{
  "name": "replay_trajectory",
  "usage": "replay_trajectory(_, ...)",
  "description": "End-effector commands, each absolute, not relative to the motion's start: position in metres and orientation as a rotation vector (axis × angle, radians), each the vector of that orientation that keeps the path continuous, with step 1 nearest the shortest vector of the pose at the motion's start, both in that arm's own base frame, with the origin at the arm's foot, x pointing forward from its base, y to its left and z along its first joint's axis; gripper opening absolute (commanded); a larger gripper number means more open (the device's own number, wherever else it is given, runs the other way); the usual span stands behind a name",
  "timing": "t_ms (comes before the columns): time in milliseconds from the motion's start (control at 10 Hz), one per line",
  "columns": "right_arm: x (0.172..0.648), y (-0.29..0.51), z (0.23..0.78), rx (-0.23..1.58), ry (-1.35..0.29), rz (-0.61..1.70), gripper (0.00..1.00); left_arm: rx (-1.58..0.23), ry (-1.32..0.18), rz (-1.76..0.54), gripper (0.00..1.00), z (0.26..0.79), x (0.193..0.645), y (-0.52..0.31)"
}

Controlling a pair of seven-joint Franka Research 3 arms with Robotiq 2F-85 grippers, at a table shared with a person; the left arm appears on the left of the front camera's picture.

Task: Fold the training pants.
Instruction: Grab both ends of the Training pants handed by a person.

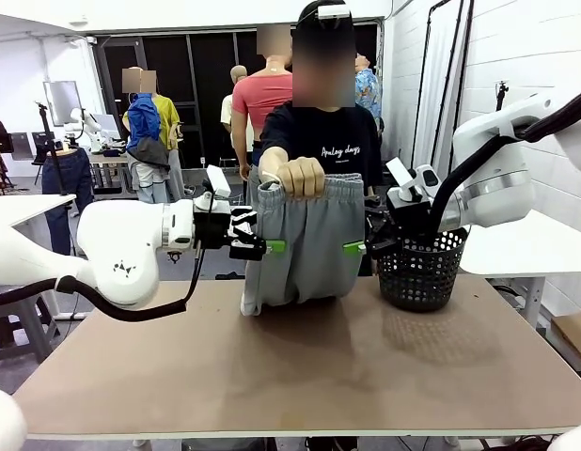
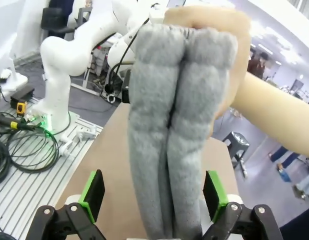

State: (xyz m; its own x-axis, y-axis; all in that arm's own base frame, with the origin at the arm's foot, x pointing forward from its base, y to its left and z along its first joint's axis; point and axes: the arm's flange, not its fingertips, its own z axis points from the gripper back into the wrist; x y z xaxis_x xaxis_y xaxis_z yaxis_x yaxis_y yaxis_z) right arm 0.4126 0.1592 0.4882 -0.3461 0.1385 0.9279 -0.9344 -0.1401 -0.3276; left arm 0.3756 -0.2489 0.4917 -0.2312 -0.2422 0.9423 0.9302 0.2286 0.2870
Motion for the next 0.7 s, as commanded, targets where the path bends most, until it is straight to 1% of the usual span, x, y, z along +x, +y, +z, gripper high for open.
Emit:
replay_trajectory(0,0.4131,0.1605,0.4847,1.037,-1.317,1.606,1.0,-0.722,-1.368,-1.268,1.0,0.4991,0.3715,-0.2561)
replay_trajectory(400,0.4105,0.1601,0.4889,1.099,-1.322,1.565,1.0,-0.751,-1.371,-1.211,1.0,0.5002,0.3708,-0.2594)
replay_trajectory(600,0.412,0.1635,0.4909,1.099,-1.326,1.549,1.0,-0.748,-1.366,-1.199,1.0,0.5008,0.3758,-0.2633)
